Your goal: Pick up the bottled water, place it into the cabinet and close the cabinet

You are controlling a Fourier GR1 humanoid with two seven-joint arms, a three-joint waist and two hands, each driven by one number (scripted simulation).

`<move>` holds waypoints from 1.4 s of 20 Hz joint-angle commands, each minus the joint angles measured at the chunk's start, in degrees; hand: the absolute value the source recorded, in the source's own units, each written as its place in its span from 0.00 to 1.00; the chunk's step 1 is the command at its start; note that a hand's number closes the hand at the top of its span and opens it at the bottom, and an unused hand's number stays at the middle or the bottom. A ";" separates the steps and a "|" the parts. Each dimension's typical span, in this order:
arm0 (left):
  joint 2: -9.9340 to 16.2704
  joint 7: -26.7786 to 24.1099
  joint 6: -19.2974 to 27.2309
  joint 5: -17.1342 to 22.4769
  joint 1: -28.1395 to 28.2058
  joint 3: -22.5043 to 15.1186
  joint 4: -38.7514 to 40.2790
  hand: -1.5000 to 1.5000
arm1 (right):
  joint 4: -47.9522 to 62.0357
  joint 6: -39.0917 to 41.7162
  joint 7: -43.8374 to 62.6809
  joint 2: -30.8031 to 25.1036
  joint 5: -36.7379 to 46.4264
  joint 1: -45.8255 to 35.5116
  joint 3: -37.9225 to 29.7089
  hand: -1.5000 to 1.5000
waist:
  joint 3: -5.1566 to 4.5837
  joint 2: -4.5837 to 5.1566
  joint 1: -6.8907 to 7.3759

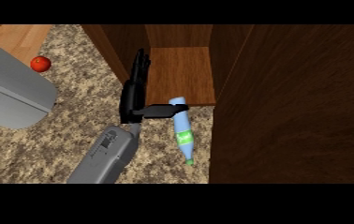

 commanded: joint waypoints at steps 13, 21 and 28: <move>4.80 5.65 -8.67 3.28 8.14 1.32 -20.70 0.00 | 0.32 0.48 -1.28 -1.67 -3.30 0.54 -2.61 0.00 | 0.19 -0.16 1.80; 9.12 12.67 -10.01 4.83 18.43 1.16 -40.35 0.00 | -6.21 -3.47 1.54 -0.92 1.75 5.75 4.85 0.00 | 0.16 -0.25 1.69; 7.80 9.26 -11.40 2.77 31.58 -6.81 -48.20 0.00 | -7.93 -0.03 -0.19 -6.84 4.56 6.23 4.38 0.00 | 0.13 -0.22 1.56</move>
